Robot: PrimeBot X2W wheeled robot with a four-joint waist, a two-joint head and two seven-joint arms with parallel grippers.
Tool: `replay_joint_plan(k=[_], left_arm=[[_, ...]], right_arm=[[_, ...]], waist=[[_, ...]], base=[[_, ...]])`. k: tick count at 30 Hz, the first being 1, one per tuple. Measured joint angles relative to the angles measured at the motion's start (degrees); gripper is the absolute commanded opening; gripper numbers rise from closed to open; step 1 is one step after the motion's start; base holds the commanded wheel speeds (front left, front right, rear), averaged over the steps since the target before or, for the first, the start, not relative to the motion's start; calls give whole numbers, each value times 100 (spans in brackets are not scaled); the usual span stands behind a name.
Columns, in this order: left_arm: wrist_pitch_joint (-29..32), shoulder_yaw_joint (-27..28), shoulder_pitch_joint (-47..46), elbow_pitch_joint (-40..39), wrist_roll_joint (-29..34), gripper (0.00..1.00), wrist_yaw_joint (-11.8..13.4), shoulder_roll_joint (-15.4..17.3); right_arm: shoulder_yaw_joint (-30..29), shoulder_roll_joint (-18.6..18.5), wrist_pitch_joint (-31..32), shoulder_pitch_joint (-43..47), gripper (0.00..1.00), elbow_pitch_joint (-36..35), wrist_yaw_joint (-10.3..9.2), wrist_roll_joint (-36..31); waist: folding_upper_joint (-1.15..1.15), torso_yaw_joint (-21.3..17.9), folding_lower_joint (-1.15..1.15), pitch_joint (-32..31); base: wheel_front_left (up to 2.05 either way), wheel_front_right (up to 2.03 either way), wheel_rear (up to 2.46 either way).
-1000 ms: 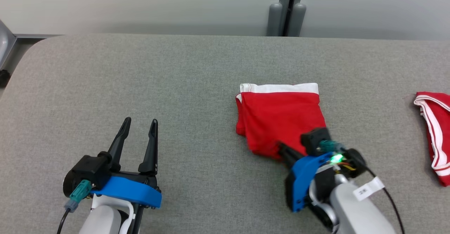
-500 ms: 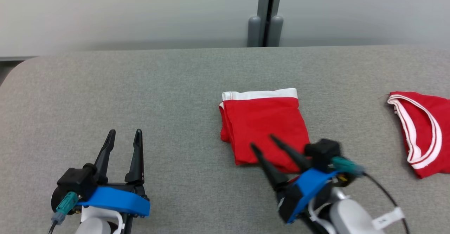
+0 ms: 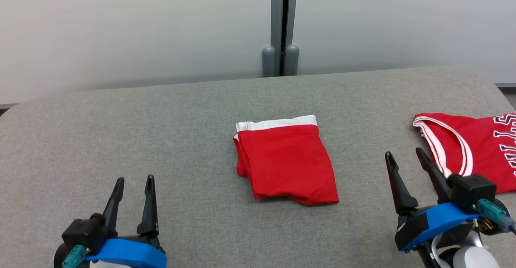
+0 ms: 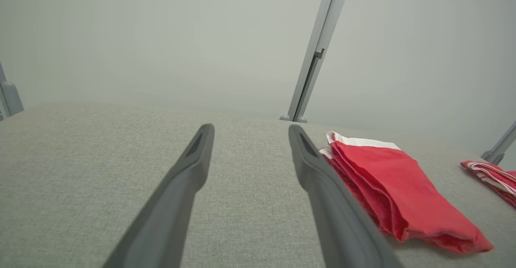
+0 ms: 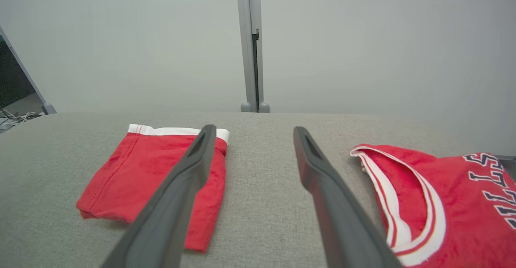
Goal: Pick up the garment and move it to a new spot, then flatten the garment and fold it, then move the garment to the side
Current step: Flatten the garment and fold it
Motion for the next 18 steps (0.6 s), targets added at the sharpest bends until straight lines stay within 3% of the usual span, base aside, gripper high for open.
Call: replay_joint_plan(k=[18], left_arm=[[62,-30,160,108,-53,100,91,112]], right_arm=[[1,-2,-244,-12,100,858,0,158]], waist=[[0,64,0,-127]], base=[[0,0,0]])
